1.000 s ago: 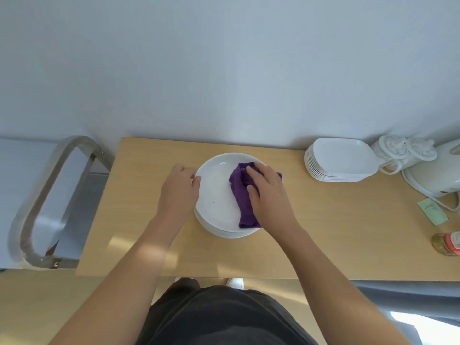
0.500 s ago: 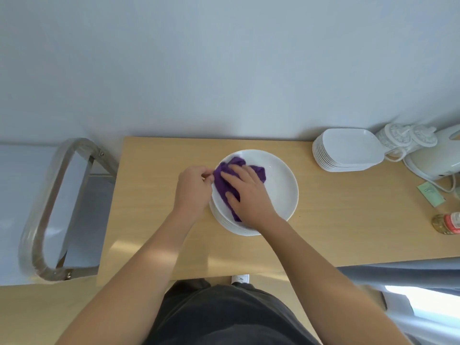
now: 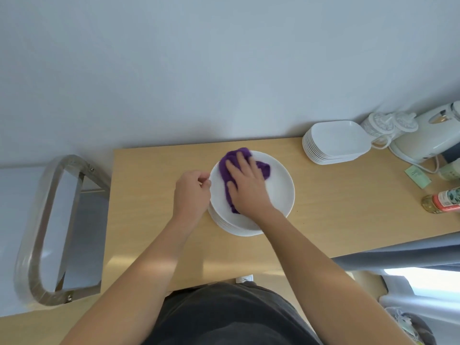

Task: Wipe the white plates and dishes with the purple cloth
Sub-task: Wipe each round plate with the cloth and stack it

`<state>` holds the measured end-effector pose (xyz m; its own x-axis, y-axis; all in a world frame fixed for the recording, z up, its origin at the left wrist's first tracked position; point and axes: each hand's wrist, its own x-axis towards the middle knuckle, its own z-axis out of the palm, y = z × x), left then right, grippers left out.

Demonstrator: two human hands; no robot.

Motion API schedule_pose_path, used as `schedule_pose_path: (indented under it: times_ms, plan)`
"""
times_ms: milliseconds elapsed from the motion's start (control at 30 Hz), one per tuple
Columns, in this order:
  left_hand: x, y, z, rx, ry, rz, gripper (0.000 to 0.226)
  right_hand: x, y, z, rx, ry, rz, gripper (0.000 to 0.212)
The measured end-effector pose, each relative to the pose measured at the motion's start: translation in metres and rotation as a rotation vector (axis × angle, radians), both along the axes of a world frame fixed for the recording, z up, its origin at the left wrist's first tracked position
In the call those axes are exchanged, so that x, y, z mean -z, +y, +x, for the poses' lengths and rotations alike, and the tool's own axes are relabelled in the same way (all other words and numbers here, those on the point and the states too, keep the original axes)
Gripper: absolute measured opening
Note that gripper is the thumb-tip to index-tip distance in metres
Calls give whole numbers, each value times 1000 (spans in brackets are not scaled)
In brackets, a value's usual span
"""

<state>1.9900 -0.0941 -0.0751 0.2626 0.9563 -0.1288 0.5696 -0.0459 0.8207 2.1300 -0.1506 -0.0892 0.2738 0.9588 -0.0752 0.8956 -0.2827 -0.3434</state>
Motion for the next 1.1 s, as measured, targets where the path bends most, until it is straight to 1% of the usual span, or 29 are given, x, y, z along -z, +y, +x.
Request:
schedule_pose_path:
  times_ms: [100, 167, 233, 267, 333, 400, 467, 533, 600, 700, 767, 833, 900, 1000, 1100]
  plan:
    - [2, 2, -1, -3, -1, 8, 17, -9, -19, -18, -157, 133, 22, 52]
    - [3, 3, -1, -4, 14, 3, 16, -23, -49, -13, -165, 197, -27, 50]
    - [4, 2, 0, -13, 11, -14, 16, -35, -75, 0, -101, 200, -85, 48]
    - [4, 2, 1, -17, 6, -22, 16, -38, -81, 10, -25, 183, -93, 47]
    - [3, 1, 1, -13, 4, -28, 16, -34, -76, 29, 129, 95, -28, 45]
    - [3, 1, 0, -9, 4, -26, 15, -23, -56, 35, 183, -11, 23, 46]
    - [4, 1, 0, -13, 6, -27, 14, -12, -31, 32, 147, -32, 34, 50]
    - [5, 0, 0, -11, 10, -20, 15, -7, -12, 21, 102, 38, 30, 54]
    - [5, 0, 1, -8, 6, -8, 16, -7, -7, 7, -2, 110, 48, 54]
    - [4, -1, 1, -5, 19, 27, 17, -15, -27, -10, -153, 176, 44, 50]
    - [4, -2, 2, -5, 32, 53, 18, -22, -49, -12, -172, 162, 41, 44]
    - [4, -3, 3, -6, 41, 54, 19, -25, -66, -1, -128, 128, 29, 40]
    - [4, -4, 4, -8, 50, 50, 19, -26, -76, 16, -32, 89, 23, 39]
    - [2, -6, 3, 4, 32, 62, 20, -25, -80, 39, 113, 4, 65, 33]
    - [0, -8, 3, -14, 42, 63, 20, -24, -81, 52, 162, -73, 232, 33]
